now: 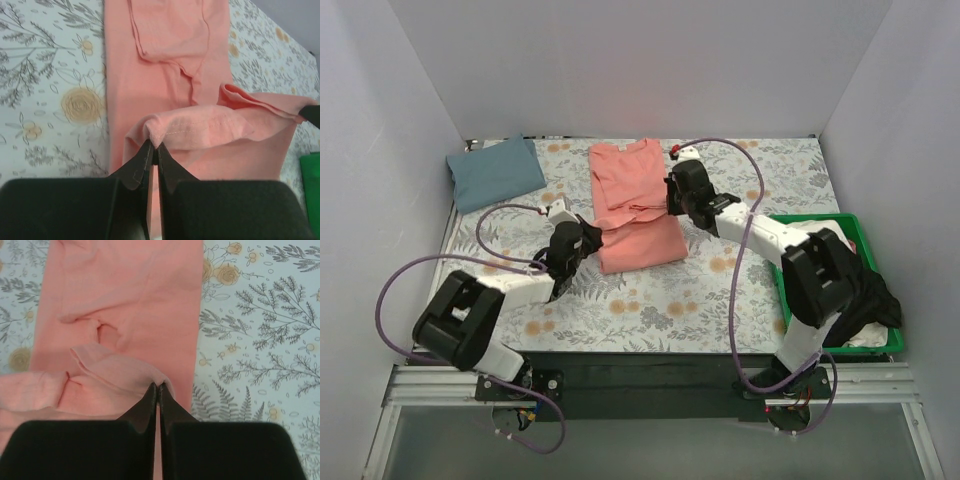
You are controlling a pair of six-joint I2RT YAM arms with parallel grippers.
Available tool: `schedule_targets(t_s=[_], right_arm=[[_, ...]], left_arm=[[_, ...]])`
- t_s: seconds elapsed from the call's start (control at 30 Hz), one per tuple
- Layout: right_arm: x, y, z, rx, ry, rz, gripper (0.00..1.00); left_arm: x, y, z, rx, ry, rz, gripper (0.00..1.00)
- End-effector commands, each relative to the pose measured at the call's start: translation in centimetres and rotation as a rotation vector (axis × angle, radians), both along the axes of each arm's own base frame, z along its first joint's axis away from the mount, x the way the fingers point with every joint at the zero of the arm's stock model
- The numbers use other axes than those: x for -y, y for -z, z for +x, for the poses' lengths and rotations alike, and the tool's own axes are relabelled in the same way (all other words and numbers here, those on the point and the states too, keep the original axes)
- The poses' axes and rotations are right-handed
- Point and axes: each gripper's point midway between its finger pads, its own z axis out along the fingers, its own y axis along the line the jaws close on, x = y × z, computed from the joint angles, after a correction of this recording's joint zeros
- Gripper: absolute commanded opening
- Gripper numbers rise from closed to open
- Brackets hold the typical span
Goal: Fold and stack the t-shirts
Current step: Fold the tshirt
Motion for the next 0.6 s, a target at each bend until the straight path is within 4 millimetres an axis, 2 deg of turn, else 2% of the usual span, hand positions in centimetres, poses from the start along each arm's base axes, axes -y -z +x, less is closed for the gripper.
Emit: schedule_targets(t_s=[0.0,0.03,0.07,0.1,0.13,0.17,0.23,0.3,0.33,0.57], right_arm=[[-0.6,-1.4,4.9,0.089,-0.015,0.038,0.01],[-0.4,0.4,5.9,0.058,-0.020,0.029,0.01],[-0.7,0.0,6.9,0.067,-0.022,0.040,0.01],[-0.9,0.3,7.3,0.060,-0.036,0.046,0.01],[-0.4,1.7,8.1,0.039,-0.027,0.035,0.01],[-0.6,1.5,8.8,0.048,-0.030,0.037,0.01],[-0.2,2.7,9.6,0.029,-0.029,0.034,0.01],[-0.4,2.3,10.5,0.035,-0.044,0.050,0.01],[-0.1,3.0,10.9,0.023,-0.040,0.046,0.01],[0.0,4.2,12.4,0.003,-0.059,0.045,0.01]], left_arm=[[0.0,-2.4,4.8,0.137,0.033,-0.055,0.00],[0.0,-2.8,5.7,0.155,0.032,-0.069,0.00],[0.0,-2.5,6.2,0.156,0.036,-0.077,0.00],[0.2,-1.4,6.7,0.135,0.060,-0.080,0.00],[0.3,-0.8,7.2,0.119,0.067,-0.079,0.00],[0.9,-1.5,8.2,0.132,0.077,-0.088,0.00],[1.2,0.2,8.8,0.095,0.088,-0.076,0.00],[1.0,0.4,9.2,0.087,0.079,-0.077,0.00],[0.5,0.8,9.4,0.074,0.050,-0.072,0.00],[-0.6,1.6,10.0,0.028,-0.016,-0.055,0.00]])
